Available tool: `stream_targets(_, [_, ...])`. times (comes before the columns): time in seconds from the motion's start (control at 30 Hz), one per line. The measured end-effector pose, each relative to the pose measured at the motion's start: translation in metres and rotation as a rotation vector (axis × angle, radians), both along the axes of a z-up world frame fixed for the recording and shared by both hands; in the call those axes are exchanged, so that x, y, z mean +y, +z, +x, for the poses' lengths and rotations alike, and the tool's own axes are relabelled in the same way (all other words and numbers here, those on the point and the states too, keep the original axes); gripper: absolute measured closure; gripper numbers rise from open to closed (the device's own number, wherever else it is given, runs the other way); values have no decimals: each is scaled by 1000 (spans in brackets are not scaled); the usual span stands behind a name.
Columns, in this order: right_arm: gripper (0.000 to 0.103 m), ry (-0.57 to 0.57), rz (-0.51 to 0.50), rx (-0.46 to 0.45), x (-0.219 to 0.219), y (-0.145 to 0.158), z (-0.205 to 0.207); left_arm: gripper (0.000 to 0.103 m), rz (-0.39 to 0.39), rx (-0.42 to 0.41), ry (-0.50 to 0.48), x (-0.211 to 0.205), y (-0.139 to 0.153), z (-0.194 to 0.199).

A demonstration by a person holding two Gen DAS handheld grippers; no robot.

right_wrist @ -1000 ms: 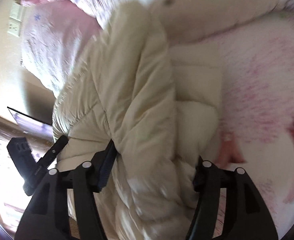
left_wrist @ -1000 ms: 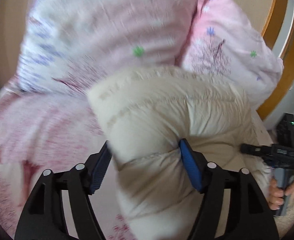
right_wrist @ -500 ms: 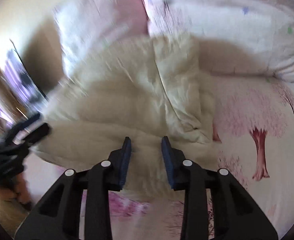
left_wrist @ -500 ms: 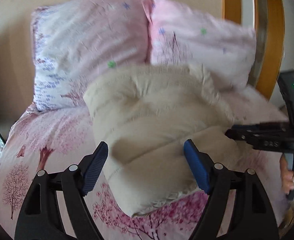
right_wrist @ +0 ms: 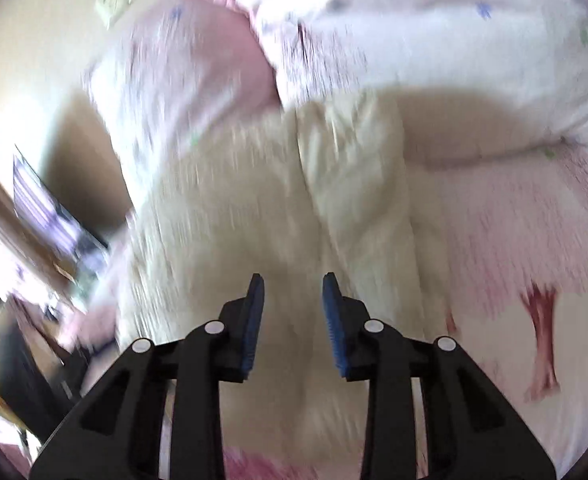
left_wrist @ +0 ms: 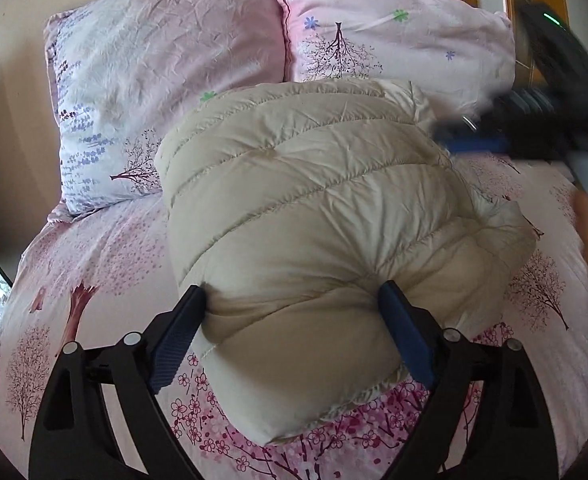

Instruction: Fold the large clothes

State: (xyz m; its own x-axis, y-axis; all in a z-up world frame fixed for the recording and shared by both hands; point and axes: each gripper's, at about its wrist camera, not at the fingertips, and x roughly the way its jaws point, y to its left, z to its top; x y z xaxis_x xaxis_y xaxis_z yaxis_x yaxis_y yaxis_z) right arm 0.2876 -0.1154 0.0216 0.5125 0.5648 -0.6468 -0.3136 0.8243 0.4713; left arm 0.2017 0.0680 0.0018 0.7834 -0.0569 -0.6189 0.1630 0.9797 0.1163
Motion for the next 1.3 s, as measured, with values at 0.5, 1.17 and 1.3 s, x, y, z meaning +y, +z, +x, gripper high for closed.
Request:
stream_targets(0.5, [64, -36, -11, 96, -18, -3, 9, 1, -61, -51, 127, 20, 25, -33])
stream_targets(1.17, [2, -119, -209, -232, -20, 20, -145, 1, -84, 137, 246, 17, -3, -79])
stream_targets(1.3, [2, -81, -207, -164, -17, 12, -153, 1, -70, 151, 223, 10, -4, -86])
